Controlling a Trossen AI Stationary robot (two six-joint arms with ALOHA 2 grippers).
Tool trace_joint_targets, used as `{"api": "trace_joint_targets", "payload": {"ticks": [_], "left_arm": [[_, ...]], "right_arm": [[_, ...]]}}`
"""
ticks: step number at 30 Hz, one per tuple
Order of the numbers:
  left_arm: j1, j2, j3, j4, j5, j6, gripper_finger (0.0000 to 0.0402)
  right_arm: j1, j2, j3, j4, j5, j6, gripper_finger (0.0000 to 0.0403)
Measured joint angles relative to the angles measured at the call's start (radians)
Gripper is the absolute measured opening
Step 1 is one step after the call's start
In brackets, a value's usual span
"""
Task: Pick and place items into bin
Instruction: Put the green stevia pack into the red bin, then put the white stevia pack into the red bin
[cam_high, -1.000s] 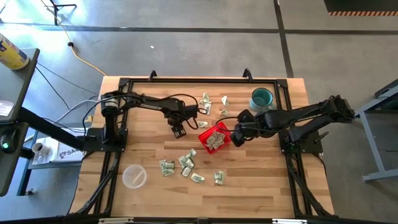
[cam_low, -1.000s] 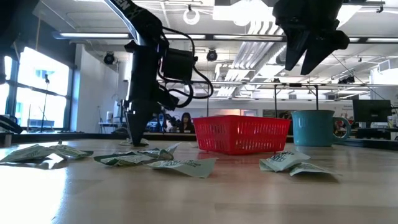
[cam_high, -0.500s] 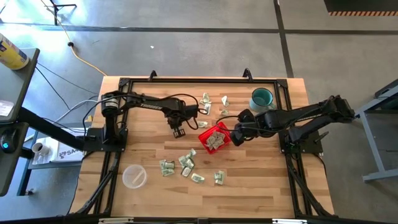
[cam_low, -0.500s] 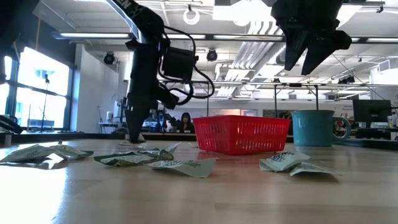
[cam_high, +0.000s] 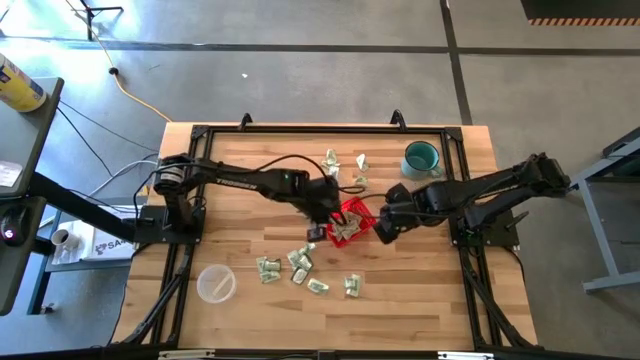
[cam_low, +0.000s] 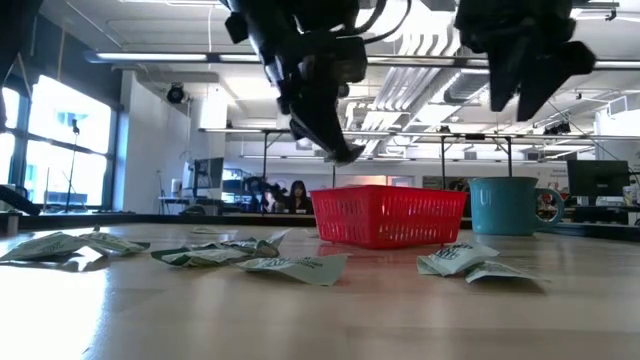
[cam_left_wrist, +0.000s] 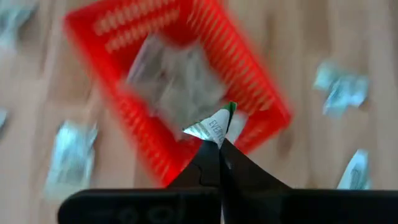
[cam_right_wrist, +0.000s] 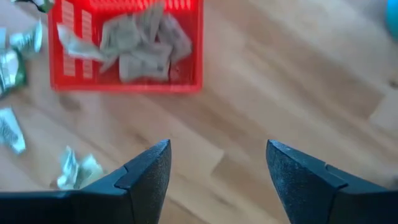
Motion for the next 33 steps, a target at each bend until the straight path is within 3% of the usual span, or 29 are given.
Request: {"api": "trace_joint_targets", "payload": {"ticks": [3, 10, 14, 17, 21, 28, 33], "left_arm": [[-0.024, 0.025, -0.001, 0.051, -0.021, 0.002, 0.0052], [-0.041, 0.040, -0.003, 0.110, -0.101, 0.020, 0.0187], [-0.040, 0.023, -0.002, 0.009, -0.114, 0.023, 0.0257], [-0.040, 0.006, -0.005, -0.147, -0.114, 0.053, 0.0292], [-0.057, 0.003, -0.032, -0.222, -0.131, 0.075, 0.0317], [-0.053, -0.033, -0.133, -0.246, -0.140, -0.075, 0.0332], [-0.081, -0.119, -0.257, -0.238, -0.149, -0.176, 0.0333]], "right_arm": [[0.060, 0.000, 0.000, -0.026, 0.003, 0.087, 0.0247], [0.199, 0.004, 0.000, -0.013, 0.032, 0.263, 0.0235], [0.241, 0.038, 0.001, 0.103, 0.027, 0.216, 0.0234], [0.253, 0.113, 0.001, 0.251, -0.024, 0.039, 0.0234], [0.257, 0.256, 0.002, 0.425, -0.083, -0.165, 0.0234], [0.253, 0.439, 0.000, 0.582, -0.180, -0.180, 0.0233], [0.253, 0.495, 0.000, 0.733, -0.171, -0.250, 0.0225]]}}
